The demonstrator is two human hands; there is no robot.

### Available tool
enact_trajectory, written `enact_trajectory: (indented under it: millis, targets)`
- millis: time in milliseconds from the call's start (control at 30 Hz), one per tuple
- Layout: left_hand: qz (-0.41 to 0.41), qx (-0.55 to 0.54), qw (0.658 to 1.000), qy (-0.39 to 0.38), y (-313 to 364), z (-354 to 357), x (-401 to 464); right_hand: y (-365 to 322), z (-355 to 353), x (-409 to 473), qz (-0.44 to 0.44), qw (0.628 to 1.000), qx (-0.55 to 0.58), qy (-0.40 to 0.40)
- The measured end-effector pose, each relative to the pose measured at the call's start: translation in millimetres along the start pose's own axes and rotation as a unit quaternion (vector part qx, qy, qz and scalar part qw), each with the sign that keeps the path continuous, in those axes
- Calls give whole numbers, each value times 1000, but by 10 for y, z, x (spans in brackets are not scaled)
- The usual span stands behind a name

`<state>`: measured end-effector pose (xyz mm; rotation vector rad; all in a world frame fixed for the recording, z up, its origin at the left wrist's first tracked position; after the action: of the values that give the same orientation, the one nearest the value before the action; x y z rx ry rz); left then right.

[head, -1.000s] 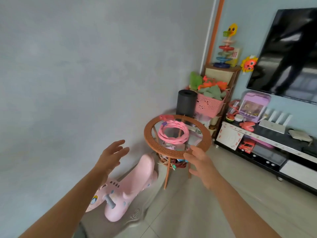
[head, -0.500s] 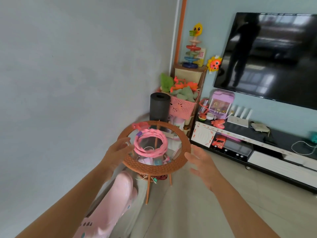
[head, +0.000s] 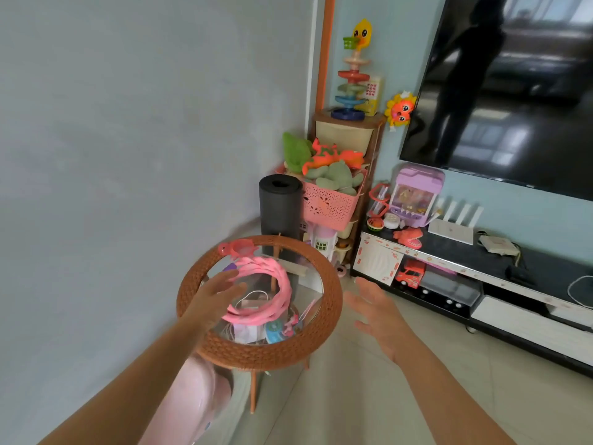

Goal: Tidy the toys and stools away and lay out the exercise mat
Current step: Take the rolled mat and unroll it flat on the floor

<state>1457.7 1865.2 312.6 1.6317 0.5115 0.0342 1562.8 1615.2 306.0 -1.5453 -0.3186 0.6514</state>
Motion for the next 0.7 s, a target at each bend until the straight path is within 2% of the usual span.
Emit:
enact_trajectory:
  millis: [200,367,500,700]
  targets:
    - [1,-1,1000,31,277,741,773,-197,-924,639,9,1000,-21,-7]
    - [-3,22,999,42,465,1064,1275,-364,-1431,1168,7,997,-53,-53]
    - [-11,29,998,52,563,1119,1681,-426,-1551,1718,20,992,-82,-94]
    - [-31,24,993,110,646,1026,2516,-431,-1669,2795,34,985,-122,-118]
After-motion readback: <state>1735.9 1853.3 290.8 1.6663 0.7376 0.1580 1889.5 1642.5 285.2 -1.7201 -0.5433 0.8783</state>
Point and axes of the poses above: each hand's wrist, its own x-axis towards the middle knuckle, its own z-axis out of the palm, y = z × x, the point moved 5 cm from there along x, towards the middle knuckle, and after that the axes turned 11 degrees about -y, right-handed, at the moved point
